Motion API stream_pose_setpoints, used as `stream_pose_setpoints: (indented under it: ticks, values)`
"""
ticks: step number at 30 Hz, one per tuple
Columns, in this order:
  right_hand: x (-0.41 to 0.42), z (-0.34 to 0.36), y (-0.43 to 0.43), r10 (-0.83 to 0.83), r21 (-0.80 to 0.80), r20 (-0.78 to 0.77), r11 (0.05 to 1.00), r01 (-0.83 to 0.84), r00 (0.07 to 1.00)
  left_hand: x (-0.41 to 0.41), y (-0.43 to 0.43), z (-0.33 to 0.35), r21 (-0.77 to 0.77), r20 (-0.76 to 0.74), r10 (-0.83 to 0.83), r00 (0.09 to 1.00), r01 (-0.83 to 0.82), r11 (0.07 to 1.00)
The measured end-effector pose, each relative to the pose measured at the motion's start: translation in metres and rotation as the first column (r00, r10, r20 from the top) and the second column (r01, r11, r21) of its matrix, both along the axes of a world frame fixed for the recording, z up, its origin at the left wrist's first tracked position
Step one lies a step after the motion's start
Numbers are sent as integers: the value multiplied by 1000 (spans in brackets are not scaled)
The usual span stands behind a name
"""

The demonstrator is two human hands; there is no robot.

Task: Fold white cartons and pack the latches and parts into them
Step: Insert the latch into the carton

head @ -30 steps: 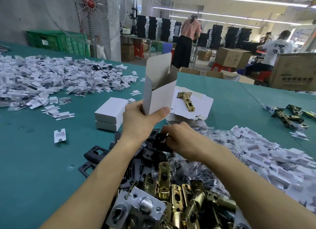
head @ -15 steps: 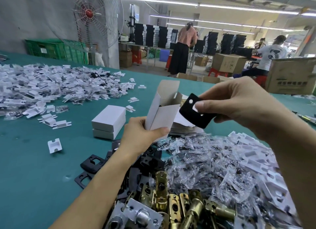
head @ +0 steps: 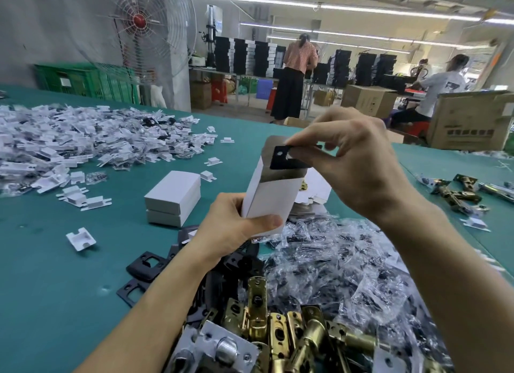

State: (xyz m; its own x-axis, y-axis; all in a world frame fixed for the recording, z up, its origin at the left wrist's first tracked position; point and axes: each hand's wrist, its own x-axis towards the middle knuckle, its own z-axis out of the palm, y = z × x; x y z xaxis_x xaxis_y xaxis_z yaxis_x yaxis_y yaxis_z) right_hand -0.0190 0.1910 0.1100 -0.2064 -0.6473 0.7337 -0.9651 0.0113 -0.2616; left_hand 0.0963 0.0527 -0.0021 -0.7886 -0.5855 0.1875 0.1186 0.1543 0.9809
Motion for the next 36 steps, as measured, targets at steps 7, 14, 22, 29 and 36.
stream_pose_setpoints:
  ticks: [7, 14, 22, 29, 36]
  values:
    - [16, 3, 1, 125, -32, -304, 989, -142, 944, 3, 3, 6, -44, -197, -30, 980, 22, 999]
    - [28, 1, 7, 55, -130, -425, 984, -121, 904, 3, 7, 9, -44, -324, 27, 946, -44, 998]
    - [45, 9, 3, -72, 153, -490, 974, 167, 869, 0, 5, 6, -37, -347, 111, 931, -131, 991]
    - [29, 10, -6, -146, 424, -226, 875, 233, 963, -4, 0, -3, -66, -81, 165, 983, -170, 983]
    - [-10, -30, 13, -252, 184, 108, 956, 230, 962, -1, -1, 3, 109, -189, 208, 960, -190, 976]
